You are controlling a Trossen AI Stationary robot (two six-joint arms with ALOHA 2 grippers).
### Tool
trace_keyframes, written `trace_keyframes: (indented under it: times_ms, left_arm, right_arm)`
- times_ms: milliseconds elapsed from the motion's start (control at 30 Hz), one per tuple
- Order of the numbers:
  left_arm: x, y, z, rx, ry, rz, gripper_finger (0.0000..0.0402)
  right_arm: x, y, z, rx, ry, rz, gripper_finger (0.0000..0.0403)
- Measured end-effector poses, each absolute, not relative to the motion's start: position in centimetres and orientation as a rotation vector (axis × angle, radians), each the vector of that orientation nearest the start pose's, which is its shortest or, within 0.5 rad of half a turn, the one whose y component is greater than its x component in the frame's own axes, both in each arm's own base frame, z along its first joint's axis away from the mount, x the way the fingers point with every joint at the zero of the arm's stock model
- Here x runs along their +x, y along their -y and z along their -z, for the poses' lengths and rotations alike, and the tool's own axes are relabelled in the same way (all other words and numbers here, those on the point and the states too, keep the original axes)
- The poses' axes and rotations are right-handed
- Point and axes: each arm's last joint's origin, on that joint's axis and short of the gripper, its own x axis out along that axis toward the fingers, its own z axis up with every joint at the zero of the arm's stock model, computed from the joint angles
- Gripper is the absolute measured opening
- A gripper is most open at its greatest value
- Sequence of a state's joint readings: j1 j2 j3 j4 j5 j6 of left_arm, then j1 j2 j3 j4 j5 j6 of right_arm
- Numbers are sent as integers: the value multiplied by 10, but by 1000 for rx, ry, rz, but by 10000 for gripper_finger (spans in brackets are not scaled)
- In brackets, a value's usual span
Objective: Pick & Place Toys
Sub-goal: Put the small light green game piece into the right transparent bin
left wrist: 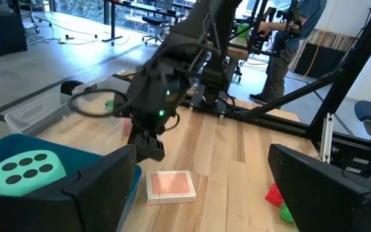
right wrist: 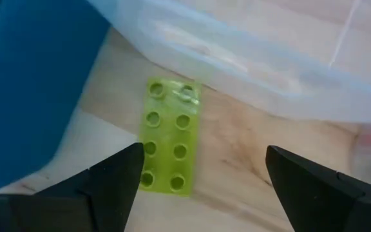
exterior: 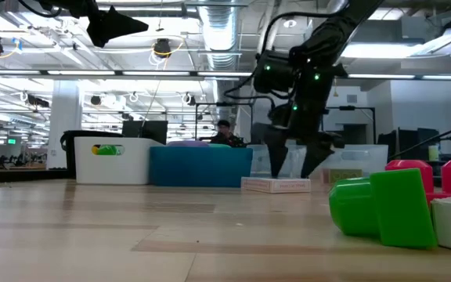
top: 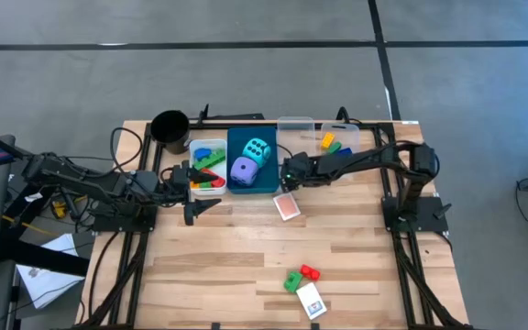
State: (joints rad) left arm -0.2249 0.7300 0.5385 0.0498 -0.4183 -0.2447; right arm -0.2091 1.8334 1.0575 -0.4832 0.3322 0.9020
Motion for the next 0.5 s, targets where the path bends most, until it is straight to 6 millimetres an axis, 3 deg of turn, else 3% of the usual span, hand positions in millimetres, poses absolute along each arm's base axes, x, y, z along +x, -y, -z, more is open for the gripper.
trace_keyframes:
  times_ms: [200,500]
  left_arm:
    - [167,26,-279,-199,-109,-208,346]
    - [167,26,-279,-200,-109,-208,346]
  right_arm:
    - [333,75,-111,663,-1026,1039,321]
    - [338,57,-115,679,-1050,1043,312]
